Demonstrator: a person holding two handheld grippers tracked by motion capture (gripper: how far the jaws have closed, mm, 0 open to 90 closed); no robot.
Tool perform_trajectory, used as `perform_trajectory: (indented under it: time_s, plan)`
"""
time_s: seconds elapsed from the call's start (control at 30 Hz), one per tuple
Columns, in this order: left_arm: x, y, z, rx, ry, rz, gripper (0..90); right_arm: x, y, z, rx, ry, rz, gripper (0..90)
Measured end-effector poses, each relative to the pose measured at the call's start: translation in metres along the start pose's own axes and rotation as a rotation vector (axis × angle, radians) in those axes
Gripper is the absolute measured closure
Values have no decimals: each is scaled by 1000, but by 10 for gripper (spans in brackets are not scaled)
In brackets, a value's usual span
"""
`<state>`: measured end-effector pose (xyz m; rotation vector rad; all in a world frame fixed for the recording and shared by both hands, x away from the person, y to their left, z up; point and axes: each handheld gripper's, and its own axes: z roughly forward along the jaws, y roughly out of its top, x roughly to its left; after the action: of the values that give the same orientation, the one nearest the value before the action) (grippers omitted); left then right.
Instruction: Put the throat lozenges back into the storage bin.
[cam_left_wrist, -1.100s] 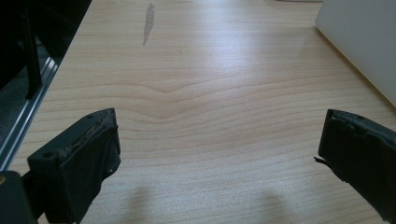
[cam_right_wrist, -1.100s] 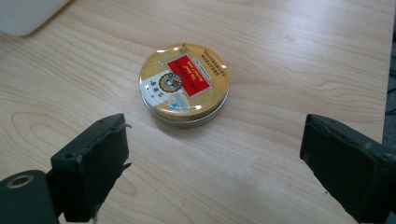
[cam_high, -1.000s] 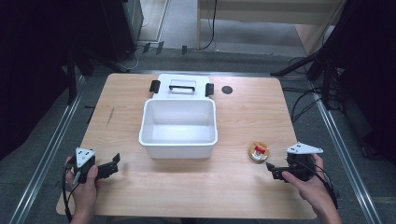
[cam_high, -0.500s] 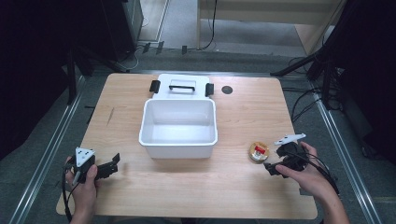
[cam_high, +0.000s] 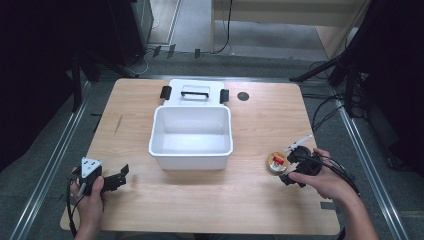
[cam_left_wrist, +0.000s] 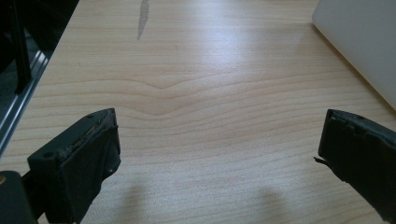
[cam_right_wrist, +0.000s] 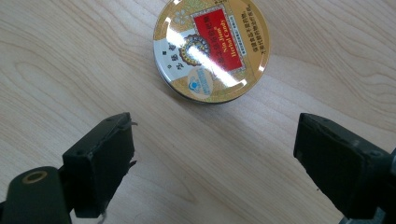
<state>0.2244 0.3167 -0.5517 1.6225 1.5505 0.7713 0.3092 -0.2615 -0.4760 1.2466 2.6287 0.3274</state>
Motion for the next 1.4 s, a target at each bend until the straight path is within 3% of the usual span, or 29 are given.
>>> perform_trajectory:
  time_s: [0.6,0.97,1.2,1.4]
  plan:
    - [1,0,1,8,-14,-9,0,4,35,8,134,-10,-65,130]
    - [2,0,1,13,-25,-7,0,3,53,21,191,7,-26,35]
    - [2,1,1,16,-27,-8,0,-1,61,31,189,3,57,66]
    - [2,1,1,20,-31,-9,0,1,65,40,203,-14,82,120]
